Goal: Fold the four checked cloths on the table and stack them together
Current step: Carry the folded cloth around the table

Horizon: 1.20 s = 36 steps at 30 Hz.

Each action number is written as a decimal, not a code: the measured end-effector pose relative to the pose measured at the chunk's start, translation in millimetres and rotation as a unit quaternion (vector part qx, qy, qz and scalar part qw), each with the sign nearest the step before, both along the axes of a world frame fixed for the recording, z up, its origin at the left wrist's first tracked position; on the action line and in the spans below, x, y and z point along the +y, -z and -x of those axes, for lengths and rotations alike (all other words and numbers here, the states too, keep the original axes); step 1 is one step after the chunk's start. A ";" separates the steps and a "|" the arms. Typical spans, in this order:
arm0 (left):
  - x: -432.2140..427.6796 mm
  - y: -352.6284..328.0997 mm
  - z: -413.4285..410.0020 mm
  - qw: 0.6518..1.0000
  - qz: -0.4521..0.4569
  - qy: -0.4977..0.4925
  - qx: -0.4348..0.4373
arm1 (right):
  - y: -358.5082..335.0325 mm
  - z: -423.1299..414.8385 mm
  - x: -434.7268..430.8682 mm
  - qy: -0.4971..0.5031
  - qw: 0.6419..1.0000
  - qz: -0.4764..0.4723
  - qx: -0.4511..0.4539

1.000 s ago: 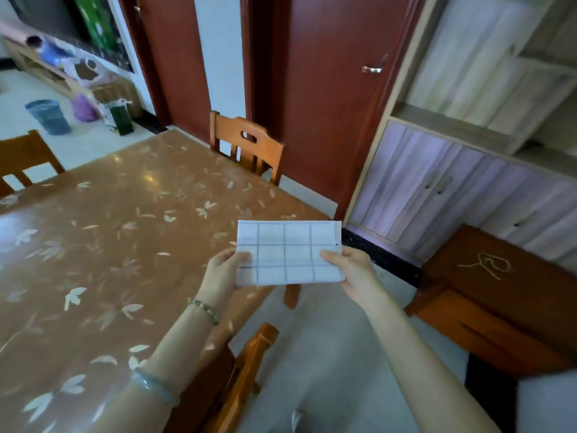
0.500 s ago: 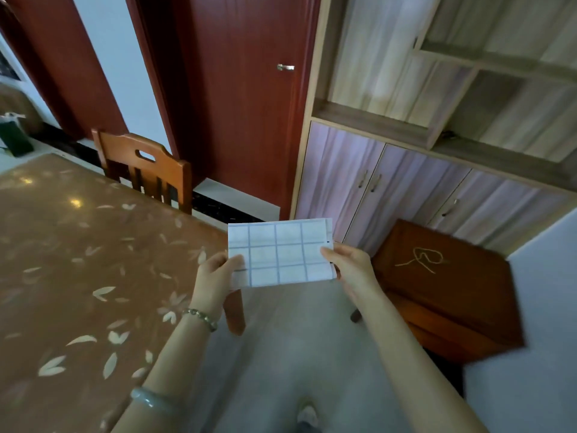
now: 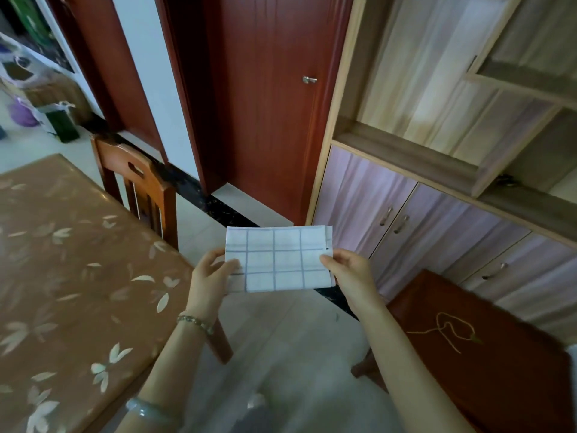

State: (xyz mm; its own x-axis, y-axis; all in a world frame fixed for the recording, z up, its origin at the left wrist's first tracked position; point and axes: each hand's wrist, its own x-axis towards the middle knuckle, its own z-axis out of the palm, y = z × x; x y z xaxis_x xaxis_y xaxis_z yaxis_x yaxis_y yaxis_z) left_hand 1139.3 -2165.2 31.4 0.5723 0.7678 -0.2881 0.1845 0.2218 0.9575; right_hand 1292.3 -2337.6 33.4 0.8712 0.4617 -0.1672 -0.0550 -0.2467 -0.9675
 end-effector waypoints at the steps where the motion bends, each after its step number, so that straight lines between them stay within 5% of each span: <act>1: 7.4 2.4 -9.2 1.000 0.008 -0.002 -0.001 | 1.7 -12.9 9.4 -0.009 1.000 0.000 0.000; 16: 186.2 5.3 -189.6 0.997 -0.001 -0.079 -0.023 | 1.4 -215.7 209.1 -0.103 0.995 0.007 0.004; 22: 255.3 2.2 -217.8 0.993 -0.006 -0.121 -0.006 | -1.5 -264.7 301.9 -0.132 0.984 -0.017 0.115; 36: 449.8 32.5 -287.9 0.952 0.029 -0.304 -0.008 | 30.6 -370.1 580.3 -0.300 0.936 -0.002 0.184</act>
State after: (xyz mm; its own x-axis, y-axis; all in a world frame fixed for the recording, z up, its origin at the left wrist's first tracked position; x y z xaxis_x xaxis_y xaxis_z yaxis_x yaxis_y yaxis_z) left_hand 1427.2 -1715.3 -1.1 0.0326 0.9417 -0.3348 -0.0092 0.3353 0.9421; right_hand 1662.4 -1757.3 2.8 0.3391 0.8508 -0.4015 -0.2376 -0.3355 -0.9116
